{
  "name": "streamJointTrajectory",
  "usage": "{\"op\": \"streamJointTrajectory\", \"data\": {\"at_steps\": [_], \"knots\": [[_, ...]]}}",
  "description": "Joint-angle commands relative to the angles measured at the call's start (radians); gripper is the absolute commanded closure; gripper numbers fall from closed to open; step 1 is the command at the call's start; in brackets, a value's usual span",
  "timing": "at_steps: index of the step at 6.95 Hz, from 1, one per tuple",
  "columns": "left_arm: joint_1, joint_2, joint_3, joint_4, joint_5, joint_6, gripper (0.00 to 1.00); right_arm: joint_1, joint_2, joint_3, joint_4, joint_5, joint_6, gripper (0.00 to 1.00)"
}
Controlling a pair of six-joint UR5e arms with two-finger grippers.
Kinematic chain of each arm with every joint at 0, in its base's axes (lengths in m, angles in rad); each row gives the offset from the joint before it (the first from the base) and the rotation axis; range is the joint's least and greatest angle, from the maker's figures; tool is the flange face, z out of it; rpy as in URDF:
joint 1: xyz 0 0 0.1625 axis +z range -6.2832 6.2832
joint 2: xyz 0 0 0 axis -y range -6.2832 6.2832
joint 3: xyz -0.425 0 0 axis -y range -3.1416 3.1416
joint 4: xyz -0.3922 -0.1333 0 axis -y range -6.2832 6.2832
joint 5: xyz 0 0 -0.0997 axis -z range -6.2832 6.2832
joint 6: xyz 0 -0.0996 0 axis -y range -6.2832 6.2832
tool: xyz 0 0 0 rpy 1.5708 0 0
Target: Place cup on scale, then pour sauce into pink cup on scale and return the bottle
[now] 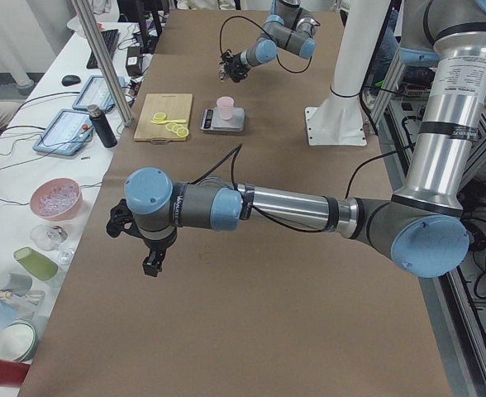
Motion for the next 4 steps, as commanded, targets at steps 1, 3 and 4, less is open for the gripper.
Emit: {"op": "streamJointTrajectory", "data": {"at_steps": [1,3,4], "knots": [[0.0,0.003,0.005,0.0,-0.001,0.0,0.02,0.0,0.002,-0.006,-0.057,-0.039,-0.004,1.0],[0.0,0.003,0.014,0.0,-0.001,-0.002,0.02,-0.009,-0.012,-0.006,-0.067,-0.059,-0.004,1.0],[0.0,0.003,0.014,0.0,-0.001,-0.002,0.02,-0.026,-0.015,-0.006,-0.09,-0.076,-0.001,1.0]]}}
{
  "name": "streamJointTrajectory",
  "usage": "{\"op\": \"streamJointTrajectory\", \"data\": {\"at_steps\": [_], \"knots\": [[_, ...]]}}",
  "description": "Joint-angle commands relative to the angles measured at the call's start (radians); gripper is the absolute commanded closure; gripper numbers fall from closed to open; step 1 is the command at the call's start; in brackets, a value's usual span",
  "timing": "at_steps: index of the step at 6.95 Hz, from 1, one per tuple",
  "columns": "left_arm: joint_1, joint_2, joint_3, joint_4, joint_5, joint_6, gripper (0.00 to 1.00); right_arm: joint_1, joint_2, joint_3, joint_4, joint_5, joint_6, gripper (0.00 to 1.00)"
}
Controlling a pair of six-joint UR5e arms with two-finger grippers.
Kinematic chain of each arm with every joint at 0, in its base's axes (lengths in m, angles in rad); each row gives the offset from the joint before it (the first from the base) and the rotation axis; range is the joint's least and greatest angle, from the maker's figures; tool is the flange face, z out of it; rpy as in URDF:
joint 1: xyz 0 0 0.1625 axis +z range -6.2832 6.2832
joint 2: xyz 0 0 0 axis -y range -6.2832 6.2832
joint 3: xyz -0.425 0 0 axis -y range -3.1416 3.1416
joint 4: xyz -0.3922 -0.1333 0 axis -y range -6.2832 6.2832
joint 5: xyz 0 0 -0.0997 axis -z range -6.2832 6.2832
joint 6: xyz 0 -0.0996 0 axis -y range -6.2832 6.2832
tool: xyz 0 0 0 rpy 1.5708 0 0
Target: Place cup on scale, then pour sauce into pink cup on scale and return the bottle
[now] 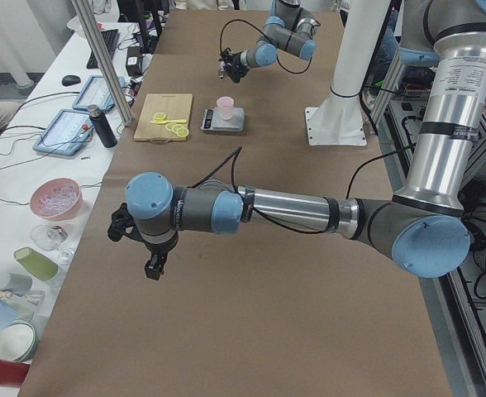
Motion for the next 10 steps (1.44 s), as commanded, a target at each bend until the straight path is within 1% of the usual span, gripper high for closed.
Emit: {"op": "streamJointTrajectory", "data": {"at_steps": [1,10], "knots": [[0.0,0.0,0.009,0.0,0.0,0.0,0.02,-0.024,-0.003,-0.002,-0.038,-0.027,0.004,1.0],[0.0,0.0,0.018,0.0,-0.02,-0.005,0.02,-0.058,-0.006,-0.006,-0.146,-0.098,0.019,1.0]]}}
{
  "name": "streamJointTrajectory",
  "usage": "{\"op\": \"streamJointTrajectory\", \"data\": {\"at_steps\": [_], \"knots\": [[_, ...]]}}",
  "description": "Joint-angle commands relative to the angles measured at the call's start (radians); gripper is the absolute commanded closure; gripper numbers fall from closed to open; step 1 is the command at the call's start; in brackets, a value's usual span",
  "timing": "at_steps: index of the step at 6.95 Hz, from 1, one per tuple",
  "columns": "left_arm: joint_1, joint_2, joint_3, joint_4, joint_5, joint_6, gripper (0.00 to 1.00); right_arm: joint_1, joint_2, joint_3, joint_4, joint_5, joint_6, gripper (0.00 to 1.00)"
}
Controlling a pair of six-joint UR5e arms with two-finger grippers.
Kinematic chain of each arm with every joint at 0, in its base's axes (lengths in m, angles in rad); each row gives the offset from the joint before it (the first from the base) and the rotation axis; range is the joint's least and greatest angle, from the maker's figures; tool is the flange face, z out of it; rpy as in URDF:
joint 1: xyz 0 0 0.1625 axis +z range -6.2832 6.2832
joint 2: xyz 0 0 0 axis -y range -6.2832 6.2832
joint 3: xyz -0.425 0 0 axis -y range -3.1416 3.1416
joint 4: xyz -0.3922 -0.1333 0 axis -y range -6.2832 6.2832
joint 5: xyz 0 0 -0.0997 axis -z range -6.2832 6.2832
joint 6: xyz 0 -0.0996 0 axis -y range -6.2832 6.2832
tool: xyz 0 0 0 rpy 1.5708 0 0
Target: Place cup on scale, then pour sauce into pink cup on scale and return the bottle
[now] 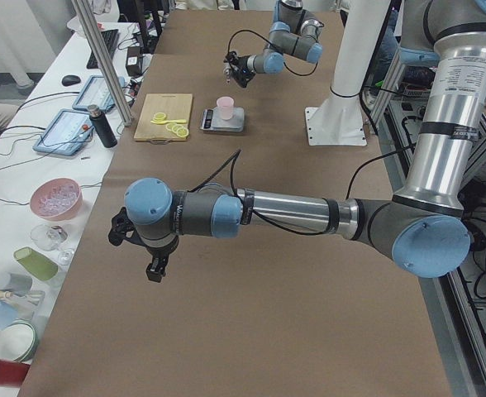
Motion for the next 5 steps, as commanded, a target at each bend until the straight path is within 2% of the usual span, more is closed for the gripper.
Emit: {"op": "streamJointTrajectory", "data": {"at_steps": [1,5], "knots": [[0.0,0.002,0.002,-0.002,-0.013,0.0,0.02,-0.004,0.005,-0.002,-0.033,-0.012,0.003,1.0],[0.0,0.0,0.016,-0.002,-0.014,-0.002,0.02,-0.004,0.011,-0.004,-0.049,-0.029,0.005,1.0]]}}
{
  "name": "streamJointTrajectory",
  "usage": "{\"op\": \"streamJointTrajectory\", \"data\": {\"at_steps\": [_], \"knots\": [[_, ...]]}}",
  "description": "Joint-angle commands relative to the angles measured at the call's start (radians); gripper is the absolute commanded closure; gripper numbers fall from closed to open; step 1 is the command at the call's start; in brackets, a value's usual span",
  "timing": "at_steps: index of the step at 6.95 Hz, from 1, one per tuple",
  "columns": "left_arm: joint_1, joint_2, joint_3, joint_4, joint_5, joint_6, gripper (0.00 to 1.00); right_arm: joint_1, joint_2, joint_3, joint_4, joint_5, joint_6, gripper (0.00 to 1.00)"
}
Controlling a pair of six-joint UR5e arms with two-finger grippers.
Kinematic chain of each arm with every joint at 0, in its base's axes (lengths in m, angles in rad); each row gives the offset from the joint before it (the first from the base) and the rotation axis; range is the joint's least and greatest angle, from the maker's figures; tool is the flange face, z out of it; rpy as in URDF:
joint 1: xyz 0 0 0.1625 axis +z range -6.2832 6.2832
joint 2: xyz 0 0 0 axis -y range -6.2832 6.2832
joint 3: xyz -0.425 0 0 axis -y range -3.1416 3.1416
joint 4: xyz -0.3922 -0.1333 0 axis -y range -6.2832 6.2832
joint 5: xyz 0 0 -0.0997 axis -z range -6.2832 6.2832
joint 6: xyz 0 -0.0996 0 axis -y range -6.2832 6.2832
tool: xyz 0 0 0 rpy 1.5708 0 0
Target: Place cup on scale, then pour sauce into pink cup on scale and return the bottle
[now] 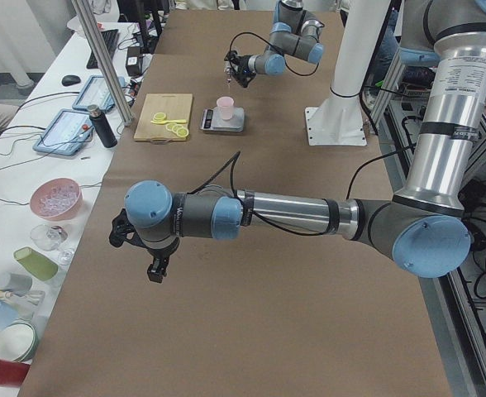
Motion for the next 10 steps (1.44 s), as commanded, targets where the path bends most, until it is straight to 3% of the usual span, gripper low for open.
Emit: {"op": "streamJointTrajectory", "data": {"at_steps": [1,4,7,10], "knots": [[0.0,0.0,0.003,0.0,0.0,-0.001,0.02,0.0,0.001,-0.002,-0.011,-0.02,0.001,1.0],[0.0,-0.001,0.003,-0.002,0.0,-0.001,0.02,0.0,0.006,0.006,-0.001,-0.017,0.079,1.0],[-0.002,-0.006,0.0,-0.003,0.0,-0.001,0.02,0.014,-0.007,0.035,0.178,-0.004,0.082,1.0],[-0.005,-0.007,-0.01,-0.006,0.0,-0.003,0.02,0.125,-0.109,0.07,0.501,0.221,0.065,1.0]]}}
